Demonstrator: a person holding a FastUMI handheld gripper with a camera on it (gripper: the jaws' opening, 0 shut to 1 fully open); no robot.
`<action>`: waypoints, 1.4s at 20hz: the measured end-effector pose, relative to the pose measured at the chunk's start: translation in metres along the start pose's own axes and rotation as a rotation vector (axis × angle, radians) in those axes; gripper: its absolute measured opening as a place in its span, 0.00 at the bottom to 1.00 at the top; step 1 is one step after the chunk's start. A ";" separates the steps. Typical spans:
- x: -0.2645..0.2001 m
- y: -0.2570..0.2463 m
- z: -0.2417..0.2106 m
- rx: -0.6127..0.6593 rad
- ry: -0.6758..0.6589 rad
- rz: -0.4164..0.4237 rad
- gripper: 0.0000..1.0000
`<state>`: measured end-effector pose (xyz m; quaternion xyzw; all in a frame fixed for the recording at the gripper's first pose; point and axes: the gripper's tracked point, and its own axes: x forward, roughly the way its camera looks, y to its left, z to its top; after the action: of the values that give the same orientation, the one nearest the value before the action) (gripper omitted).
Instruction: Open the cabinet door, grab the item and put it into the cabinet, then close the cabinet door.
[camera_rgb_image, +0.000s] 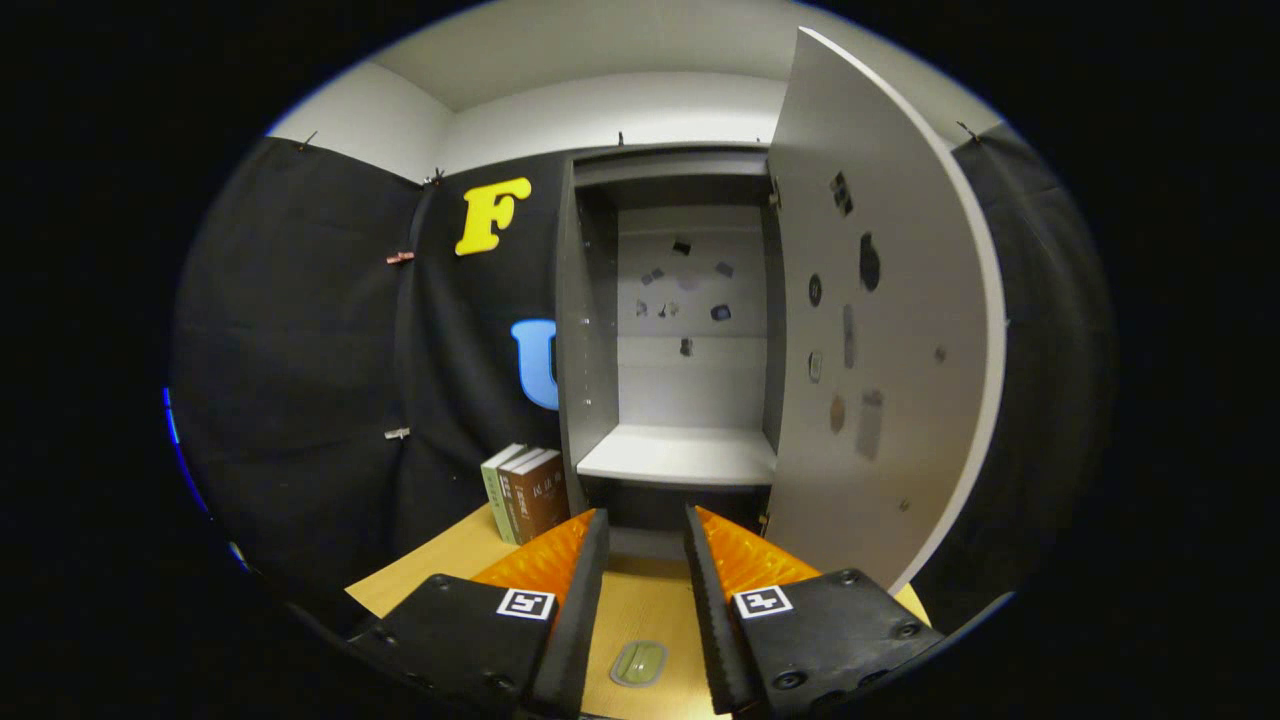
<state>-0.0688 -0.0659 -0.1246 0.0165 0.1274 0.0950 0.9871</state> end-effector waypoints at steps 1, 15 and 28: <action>0.008 0.002 -0.018 0.003 0.039 -0.012 0.55; 0.082 0.009 -0.280 0.138 0.612 -0.213 0.55; 0.116 -0.014 -0.387 0.103 0.834 -0.234 0.55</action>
<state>-0.0548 -0.0541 -0.5286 0.0113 0.5210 -0.0255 0.8531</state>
